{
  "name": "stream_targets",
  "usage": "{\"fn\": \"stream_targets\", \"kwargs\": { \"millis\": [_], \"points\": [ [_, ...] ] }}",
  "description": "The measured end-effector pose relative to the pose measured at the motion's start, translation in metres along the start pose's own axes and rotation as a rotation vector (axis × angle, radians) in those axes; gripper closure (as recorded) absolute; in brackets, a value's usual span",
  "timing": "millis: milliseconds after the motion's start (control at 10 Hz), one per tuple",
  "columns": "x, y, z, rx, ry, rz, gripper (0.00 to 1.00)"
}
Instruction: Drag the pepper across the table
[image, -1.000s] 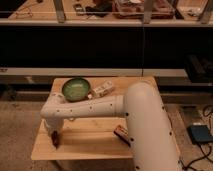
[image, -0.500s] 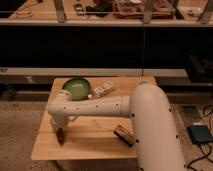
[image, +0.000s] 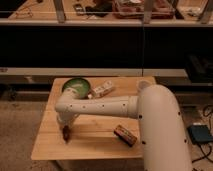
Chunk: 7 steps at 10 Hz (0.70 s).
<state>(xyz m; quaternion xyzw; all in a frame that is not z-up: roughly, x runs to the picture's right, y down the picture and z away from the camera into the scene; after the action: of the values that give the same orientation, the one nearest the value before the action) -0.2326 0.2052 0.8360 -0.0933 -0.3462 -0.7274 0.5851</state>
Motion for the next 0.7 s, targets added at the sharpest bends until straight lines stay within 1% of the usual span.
{"fn": "stream_targets", "kwargs": {
  "millis": [300,500,700],
  "points": [
    [0.003,0.017,-0.006,-0.022,0.004,0.013,0.88],
    [0.005,0.022,-0.009,-0.021,0.010,0.016,0.88],
    [0.007,0.029,-0.011,-0.011,0.015,0.031,0.88]
  ]
}}
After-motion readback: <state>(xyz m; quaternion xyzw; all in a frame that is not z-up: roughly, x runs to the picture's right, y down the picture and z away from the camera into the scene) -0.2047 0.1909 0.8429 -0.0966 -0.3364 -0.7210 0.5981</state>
